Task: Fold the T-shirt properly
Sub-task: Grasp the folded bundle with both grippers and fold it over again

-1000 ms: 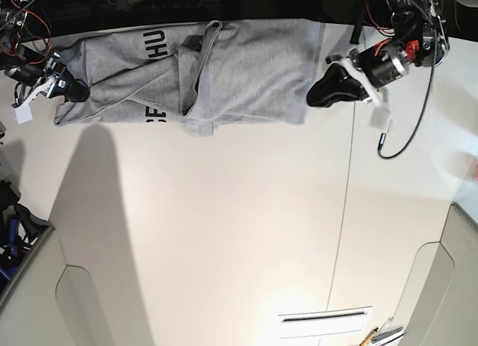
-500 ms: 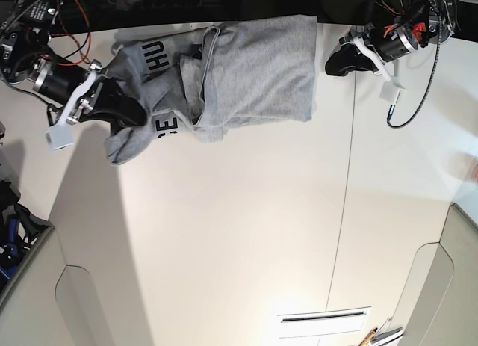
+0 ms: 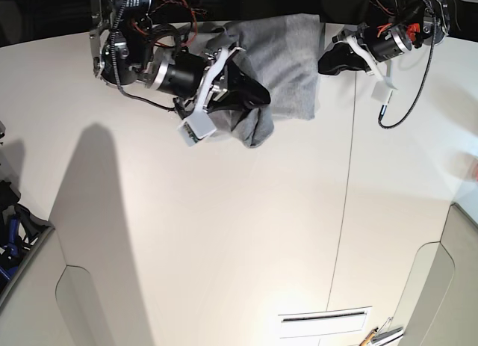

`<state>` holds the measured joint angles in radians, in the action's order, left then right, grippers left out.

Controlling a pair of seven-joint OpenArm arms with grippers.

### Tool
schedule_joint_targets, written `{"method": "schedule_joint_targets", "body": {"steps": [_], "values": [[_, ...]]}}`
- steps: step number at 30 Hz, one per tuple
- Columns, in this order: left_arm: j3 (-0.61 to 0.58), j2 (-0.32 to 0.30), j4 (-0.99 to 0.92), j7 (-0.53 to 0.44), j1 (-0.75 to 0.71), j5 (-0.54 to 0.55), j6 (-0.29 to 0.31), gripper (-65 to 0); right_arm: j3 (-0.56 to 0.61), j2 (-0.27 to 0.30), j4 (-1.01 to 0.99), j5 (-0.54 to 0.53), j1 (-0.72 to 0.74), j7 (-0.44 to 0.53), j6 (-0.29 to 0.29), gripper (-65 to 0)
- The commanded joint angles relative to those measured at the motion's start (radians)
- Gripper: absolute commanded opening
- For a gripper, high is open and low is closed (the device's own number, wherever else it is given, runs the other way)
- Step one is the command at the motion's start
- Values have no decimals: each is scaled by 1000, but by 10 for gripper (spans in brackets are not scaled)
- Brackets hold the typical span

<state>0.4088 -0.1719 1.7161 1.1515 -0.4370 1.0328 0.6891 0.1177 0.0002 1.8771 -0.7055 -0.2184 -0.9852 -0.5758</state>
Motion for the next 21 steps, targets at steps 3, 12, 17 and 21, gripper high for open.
{"method": "schedule_joint_targets", "body": {"steps": [3, 12, 17, 21], "values": [[3, -9, 14, -11, 2, 25, 9, -650, 76, -3, 15, 36, 19, 57, 0, -650], [3, -9, 14, -10, 2, 25, 9, -650, 172, -3, 15, 62, 29, 100, 0, -541], [3, -9, 14, -11, 2, 25, 9, -650, 173, -3, 15, 12, 29, 99, 0, -315], [3, -9, 14, -11, 2, 25, 9, -650, 173, -3, 15, -89, 29, 95, -4, -315]]}}
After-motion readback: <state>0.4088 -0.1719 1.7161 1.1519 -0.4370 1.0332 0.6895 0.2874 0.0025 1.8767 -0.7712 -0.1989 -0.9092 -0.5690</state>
